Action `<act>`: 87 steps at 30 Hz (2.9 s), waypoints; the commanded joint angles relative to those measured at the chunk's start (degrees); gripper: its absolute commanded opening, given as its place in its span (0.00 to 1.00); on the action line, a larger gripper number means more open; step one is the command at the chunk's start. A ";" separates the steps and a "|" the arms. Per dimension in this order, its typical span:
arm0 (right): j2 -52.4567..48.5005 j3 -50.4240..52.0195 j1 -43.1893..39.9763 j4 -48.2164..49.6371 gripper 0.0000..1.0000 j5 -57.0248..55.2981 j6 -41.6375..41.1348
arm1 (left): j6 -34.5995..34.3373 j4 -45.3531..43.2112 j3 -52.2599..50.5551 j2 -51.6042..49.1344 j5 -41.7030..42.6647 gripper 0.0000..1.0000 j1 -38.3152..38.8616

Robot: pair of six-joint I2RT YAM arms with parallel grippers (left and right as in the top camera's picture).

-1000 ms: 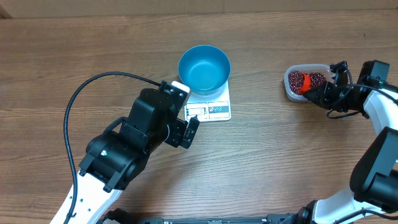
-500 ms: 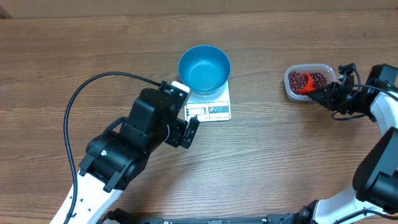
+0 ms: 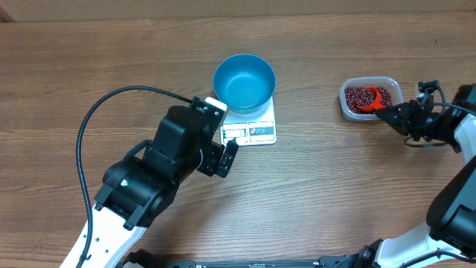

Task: Scoop item into bowl and weigh 150g on scale
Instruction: 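Dip the scoop into the red beans with the right gripper, then lift the filled scoop and carry it over the blue bowl, then tip the scoop with the right gripper to pour beans into bowl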

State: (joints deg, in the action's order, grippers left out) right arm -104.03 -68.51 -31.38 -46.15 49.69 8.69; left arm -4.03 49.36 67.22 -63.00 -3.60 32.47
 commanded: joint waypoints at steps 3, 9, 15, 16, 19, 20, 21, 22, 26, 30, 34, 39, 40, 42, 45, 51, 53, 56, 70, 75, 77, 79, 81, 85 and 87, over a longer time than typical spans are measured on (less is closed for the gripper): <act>-1.01 0.35 -2.75 -0.85 0.04 6.29 -0.07 | 1.05 -0.11 1.51 0.76 0.66 1.00 -0.31; -1.01 0.35 -4.81 -2.45 0.04 10.36 0.81 | 1.05 -0.09 1.51 0.76 0.66 1.00 -0.31; -1.01 0.35 -5.46 -4.37 0.04 12.20 0.81 | 1.05 -0.09 1.51 0.76 0.66 1.00 -0.31; -1.01 0.35 -5.46 -4.50 0.04 12.92 0.83 | 1.05 -0.09 1.51 0.76 0.66 1.00 -0.31; -1.01 0.35 -5.46 -5.07 0.04 16.65 2.29 | 1.05 -0.11 1.51 0.76 0.66 1.00 -0.31; -1.01 0.35 -5.46 -5.18 0.04 17.53 2.29 | 1.05 -0.09 1.51 0.76 0.66 1.00 -0.31; -1.01 0.35 -5.46 -5.22 0.04 18.40 2.29 | 1.05 -0.09 1.51 0.76 0.66 1.00 -0.31; -1.01 0.35 -5.46 -5.27 0.04 19.28 2.29 | 1.05 -0.11 1.51 0.76 0.66 0.99 -0.31; -1.01 0.35 -5.46 -6.19 0.04 24.00 2.29 | 1.05 -0.11 1.51 0.76 0.66 1.00 -0.31; -1.01 0.35 -4.90 -7.28 0.04 27.58 2.29 | 1.05 -0.11 1.51 0.76 0.66 1.00 -0.31; -1.01 0.35 -2.97 -8.07 0.04 28.92 2.29 | 1.05 -0.11 1.51 0.76 0.66 0.99 -0.31; -1.01 0.35 1.73 -8.20 0.04 30.40 2.29 | 1.05 -0.11 1.51 0.76 0.66 0.99 -0.31; -1.01 0.35 2.93 -8.20 0.04 30.62 2.27 | 1.05 -0.11 1.51 0.76 0.66 1.00 -0.31; -1.01 0.35 5.31 -8.13 0.04 30.60 2.29 | 1.05 -0.09 1.51 0.76 0.66 0.99 -0.31; -1.01 0.35 9.05 -7.04 0.04 30.60 2.05 | 1.05 -0.09 1.51 0.76 0.66 0.99 -0.31; -1.01 0.35 15.30 -1.95 0.04 30.58 -3.67 | 1.05 -0.11 1.51 0.76 0.66 0.99 -0.31; -1.01 0.35 17.03 0.79 0.04 30.58 -5.99 | 1.05 -0.09 1.51 0.76 0.66 1.00 -0.31; -1.01 0.35 19.32 5.20 0.04 30.56 -9.88 | 1.05 -0.11 1.51 0.76 0.66 1.00 -0.31; -1.01 0.35 29.57 29.44 0.04 22.73 -30.32 | 1.05 -0.11 1.51 0.76 0.66 0.99 -0.31; -1.01 0.35 33.20 30.91 0.04 13.18 -30.71 | 1.05 -0.11 1.51 0.76 0.66 1.00 -0.31; -1.01 0.35 34.49 30.93 0.04 10.23 -27.61 | 1.05 -0.09 1.51 0.76 0.66 1.00 -0.31; -1.01 0.31 36.28 30.93 0.04 8.76 -21.77 | 1.05 -0.09 1.51 0.76 0.66 0.99 -0.31; -0.98 0.24 37.29 30.93 0.04 7.19 -20.15 | 1.05 -0.09 1.51 0.76 0.66 0.99 -0.31; -0.98 0.20 38.88 30.95 0.04 6.27 -14.88 | 1.05 -0.11 1.51 0.76 0.66 1.00 -0.31; -0.98 0.20 39.26 31.10 0.04 5.97 -13.00 | 1.05 -0.11 1.51 0.76 0.66 1.00 -0.31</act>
State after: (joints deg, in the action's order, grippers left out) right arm -104.64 -68.12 7.31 -15.62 57.32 -10.52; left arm -4.03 49.36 67.22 -63.00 -3.60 32.47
